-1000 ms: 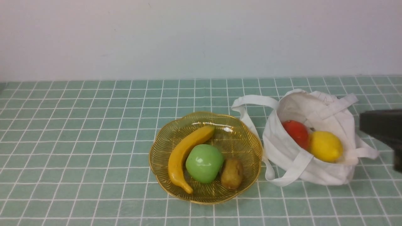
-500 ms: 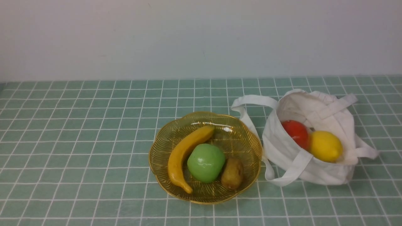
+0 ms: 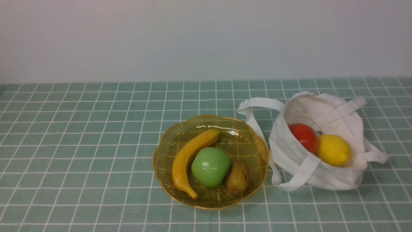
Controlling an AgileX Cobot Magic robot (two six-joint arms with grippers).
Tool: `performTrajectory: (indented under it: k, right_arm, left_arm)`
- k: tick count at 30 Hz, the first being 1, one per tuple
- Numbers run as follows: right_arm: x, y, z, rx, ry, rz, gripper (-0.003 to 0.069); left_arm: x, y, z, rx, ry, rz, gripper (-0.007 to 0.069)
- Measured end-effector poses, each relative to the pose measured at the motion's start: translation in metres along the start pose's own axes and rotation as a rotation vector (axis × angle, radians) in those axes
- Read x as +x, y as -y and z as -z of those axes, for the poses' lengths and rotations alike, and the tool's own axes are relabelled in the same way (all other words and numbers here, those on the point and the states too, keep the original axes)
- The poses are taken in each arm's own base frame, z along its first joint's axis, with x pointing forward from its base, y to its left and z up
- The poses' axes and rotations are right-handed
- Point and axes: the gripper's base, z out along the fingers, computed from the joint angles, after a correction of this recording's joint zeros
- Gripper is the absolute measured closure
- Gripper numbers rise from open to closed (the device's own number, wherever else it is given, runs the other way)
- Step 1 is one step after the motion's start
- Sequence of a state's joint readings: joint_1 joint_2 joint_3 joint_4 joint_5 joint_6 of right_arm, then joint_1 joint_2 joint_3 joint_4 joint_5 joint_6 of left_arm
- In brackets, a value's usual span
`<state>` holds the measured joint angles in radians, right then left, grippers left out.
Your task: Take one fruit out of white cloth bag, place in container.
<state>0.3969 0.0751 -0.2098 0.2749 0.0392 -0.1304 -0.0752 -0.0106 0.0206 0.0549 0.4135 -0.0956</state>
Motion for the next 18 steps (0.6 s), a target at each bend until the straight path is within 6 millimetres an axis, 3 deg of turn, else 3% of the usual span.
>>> performTrajectory:
  k: [9, 18]
  right_arm:
    - [0.002, 0.0, 0.0, 0.001, -0.007, 0.001, 0.0673]
    - [0.051, 0.013, 0.007, 0.136, -0.224, 0.118, 0.0673]
  left_arm:
    - [0.0, 0.0, 0.0, 0.0, 0.0, 0.0, 0.0632]
    - [0.0, 0.0, 0.0, 0.0, 0.0, 0.0, 0.0632]
